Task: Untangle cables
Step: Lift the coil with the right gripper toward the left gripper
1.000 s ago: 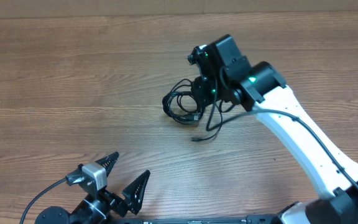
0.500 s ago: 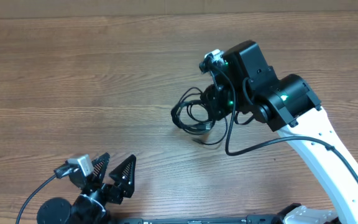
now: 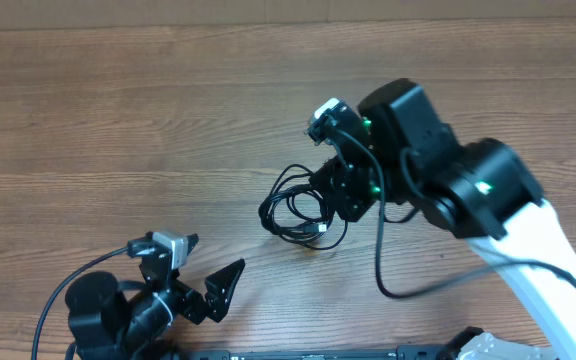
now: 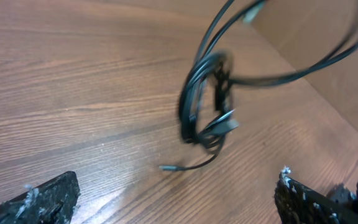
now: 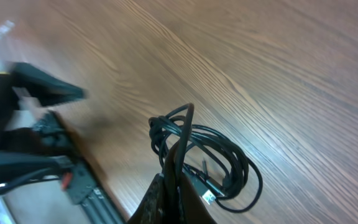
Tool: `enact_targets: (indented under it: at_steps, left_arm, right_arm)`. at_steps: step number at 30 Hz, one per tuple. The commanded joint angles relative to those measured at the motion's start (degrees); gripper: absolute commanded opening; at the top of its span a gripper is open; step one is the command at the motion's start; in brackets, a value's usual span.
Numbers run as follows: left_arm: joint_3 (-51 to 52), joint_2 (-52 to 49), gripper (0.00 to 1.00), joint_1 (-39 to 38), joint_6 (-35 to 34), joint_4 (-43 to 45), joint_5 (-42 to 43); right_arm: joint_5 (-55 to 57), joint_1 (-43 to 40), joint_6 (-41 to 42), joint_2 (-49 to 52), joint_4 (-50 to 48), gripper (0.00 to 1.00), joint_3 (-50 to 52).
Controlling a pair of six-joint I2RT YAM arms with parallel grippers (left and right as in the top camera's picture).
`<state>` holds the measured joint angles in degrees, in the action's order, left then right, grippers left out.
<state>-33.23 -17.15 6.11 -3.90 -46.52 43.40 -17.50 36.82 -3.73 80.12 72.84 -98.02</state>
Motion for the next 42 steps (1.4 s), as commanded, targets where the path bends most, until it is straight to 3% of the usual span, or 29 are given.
enact_targets:
  at_steps: [1, 9, 15, 28, 34, 38, 40, 42]
  left_arm:
    - [0.2, -2.4, 1.00, -0.1, 5.3, 0.2, 3.2]
    - [0.2, -3.5, 1.00, -0.1, 5.7, 2.7, 8.8]
    - [0.2, -3.5, 1.00, -0.1, 5.7, 4.9, 8.8]
    - [0.2, -3.5, 1.00, -0.1, 5.3, 8.8, 10.7]
    - [0.2, -3.5, 0.96, -0.1, 5.0, 9.6, 10.7]
    - [0.2, -3.5, 1.00, -0.1, 5.0, 9.5, 10.7]
    - [0.2, -3.5, 0.95, -0.1, 5.0, 9.5, 10.7]
    - [0.2, -3.5, 0.74, -0.1, 5.0, 9.5, 10.7]
  right_arm:
    - [-5.5, 0.6, 3.1, -2.7, 2.1, 0.04, -6.4]
    - [-9.6, 0.6, 6.8, -2.5, 4.0, 0.04, -7.6]
    - [-16.7, 0.6, 7.0, -2.5, 6.7, 0.04, -7.6]
    - [-17.5, 0.9, 10.1, -2.1, 7.2, 0.05, -7.4]
    - [-22.8, 3.5, 10.2, -0.2, 6.6, 0.05, -7.3]
    - [-23.3, 5.8, 10.2, 0.8, 5.1, 0.05, -7.3]
    - [-23.3, 6.7, 10.2, 1.0, 4.3, 0.05, -7.3]
    - [-23.4, 7.3, 10.2, 1.0, 3.8, 0.05, -7.3]
